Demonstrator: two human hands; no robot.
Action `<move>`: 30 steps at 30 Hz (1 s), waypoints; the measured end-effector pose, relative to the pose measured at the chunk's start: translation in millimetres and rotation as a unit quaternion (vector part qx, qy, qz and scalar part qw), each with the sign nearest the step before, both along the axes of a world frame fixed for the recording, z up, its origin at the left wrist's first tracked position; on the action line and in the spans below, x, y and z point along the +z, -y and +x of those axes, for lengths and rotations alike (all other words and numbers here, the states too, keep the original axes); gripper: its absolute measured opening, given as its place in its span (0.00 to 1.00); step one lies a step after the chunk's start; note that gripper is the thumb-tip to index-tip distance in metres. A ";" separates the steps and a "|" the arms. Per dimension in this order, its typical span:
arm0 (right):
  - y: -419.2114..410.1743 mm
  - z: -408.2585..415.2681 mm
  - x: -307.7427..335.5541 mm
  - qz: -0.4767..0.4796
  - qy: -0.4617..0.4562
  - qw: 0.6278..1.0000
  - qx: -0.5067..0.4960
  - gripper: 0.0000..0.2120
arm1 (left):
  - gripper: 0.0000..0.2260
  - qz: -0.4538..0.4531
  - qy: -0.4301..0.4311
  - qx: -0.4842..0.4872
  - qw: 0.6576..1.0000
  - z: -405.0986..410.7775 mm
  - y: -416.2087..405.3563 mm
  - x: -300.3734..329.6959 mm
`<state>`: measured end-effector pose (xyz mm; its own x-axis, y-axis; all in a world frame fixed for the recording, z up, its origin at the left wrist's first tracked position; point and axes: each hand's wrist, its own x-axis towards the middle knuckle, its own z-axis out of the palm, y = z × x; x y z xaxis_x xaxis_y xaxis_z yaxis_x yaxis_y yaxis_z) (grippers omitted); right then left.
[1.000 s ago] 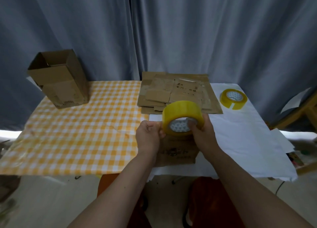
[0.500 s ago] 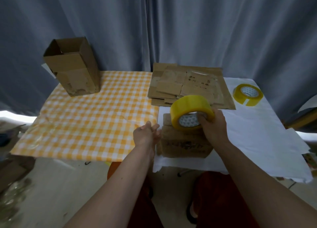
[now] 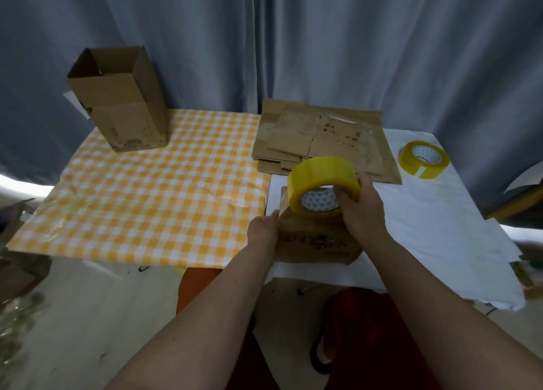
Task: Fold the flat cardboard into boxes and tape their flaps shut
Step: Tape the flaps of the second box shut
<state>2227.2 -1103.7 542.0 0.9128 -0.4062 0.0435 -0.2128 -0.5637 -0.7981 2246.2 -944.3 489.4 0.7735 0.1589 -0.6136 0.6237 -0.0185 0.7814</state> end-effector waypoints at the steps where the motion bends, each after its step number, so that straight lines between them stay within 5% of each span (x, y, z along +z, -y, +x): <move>1: 0.5 -0.5 0.1 -0.004 -0.003 1.000 -0.002 0.14 | 0.14 0.036 -0.005 -0.008 0.999 2.1 -1.8 1.6; 3: 0.9 -0.9 -0.3 -0.013 -0.004 1.000 -0.003 0.14 | 0.34 0.133 0.019 -0.011 0.991 3.5 -9.9 5.5; 5: -0.8 -0.8 -0.2 -0.022 -0.007 1.000 -0.002 0.15 | 0.37 0.130 0.149 -0.016 0.980 0.9 -22.7 5.7; 7: -2.7 -0.6 -0.4 -0.030 -0.014 0.999 -0.002 0.15 | 0.37 0.089 0.261 -0.139 0.951 -5.2 -31.3 9.4; 11: -1.7 -1.1 0.7 -0.043 -0.027 0.999 0.001 0.15 | 0.48 0.155 0.379 -0.396 0.822 8.1 -32.0 21.5; 14: -0.8 -1.4 1.2 -0.047 -0.034 0.998 0.010 0.15 | 0.56 0.240 0.366 -0.462 0.771 20.7 -24.0 22.1; 18: 1.5 0.4 2.9 -0.018 -0.040 0.999 0.008 0.13 | 0.52 0.366 0.367 -0.477 0.710 29.3 -23.0 6.2; 22: 14.4 1.2 11.7 0.026 0.020 0.999 -0.016 0.04 | 0.52 0.367 0.353 -0.466 0.723 28.7 -27.0 -1.4; 25: 22.1 0.5 16.3 0.027 0.044 0.999 0.008 0.07 | 0.49 0.332 0.370 -0.457 0.737 23.1 -24.3 -0.6; 30: 17.1 0.8 11.7 0.032 0.064 0.997 0.023 0.07 | 0.58 0.262 0.387 -0.462 0.753 28.9 -15.0 15.1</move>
<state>2228.1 -1120.8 553.7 0.9194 -0.3689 0.1363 -0.0816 -0.5181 -0.8514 2275.1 -929.3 504.5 0.7958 -0.6043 0.0386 -0.4849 -0.5978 0.6383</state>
